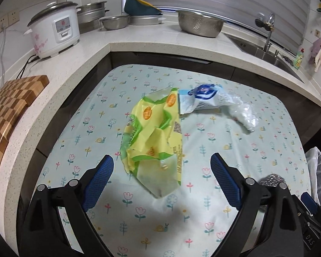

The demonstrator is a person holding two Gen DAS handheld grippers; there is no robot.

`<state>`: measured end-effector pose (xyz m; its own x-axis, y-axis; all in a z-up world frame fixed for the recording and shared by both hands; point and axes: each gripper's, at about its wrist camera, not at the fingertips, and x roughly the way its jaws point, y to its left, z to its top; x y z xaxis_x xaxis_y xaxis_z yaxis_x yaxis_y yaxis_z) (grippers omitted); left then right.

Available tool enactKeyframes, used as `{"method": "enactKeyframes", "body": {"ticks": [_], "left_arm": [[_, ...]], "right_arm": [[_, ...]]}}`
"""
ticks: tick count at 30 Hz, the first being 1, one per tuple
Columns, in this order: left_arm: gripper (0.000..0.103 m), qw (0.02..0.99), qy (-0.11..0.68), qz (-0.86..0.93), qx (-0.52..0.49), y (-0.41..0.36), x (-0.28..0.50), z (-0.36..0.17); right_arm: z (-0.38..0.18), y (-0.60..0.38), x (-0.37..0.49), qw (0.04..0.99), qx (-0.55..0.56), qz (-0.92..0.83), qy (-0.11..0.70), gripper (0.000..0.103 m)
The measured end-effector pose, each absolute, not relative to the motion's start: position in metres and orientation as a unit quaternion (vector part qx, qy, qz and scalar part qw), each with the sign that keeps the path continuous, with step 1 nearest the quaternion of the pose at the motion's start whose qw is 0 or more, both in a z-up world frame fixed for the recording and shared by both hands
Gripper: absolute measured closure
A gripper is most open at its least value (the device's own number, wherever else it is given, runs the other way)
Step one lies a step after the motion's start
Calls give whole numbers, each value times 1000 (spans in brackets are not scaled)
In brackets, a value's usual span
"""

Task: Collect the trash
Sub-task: 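Grasp the yellow bread bag with the left gripper while the right grasps the steel wool, then lift and carry the bread bag and steel wool scrubber over the bin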

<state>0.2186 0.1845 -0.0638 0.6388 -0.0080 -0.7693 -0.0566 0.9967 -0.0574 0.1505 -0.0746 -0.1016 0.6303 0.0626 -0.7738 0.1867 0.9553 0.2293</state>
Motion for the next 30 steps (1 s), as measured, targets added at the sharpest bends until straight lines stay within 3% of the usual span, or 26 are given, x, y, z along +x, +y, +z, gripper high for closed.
{"method": "enactKeyframes", "body": {"ticks": [22,28,30], "left_arm": [[17,877,475,17,-67,210,262,-117],[41,873,483,-3,-67,202,263,-120],[49,873,483,-4,-67,200,261,-120]], "right_arm": [[-142,-59,191,872,127,-59,469,24],[-144,-59,192,872,130,-60,468,24],[-143,-60,192,872,129,-58,468,30]]}}
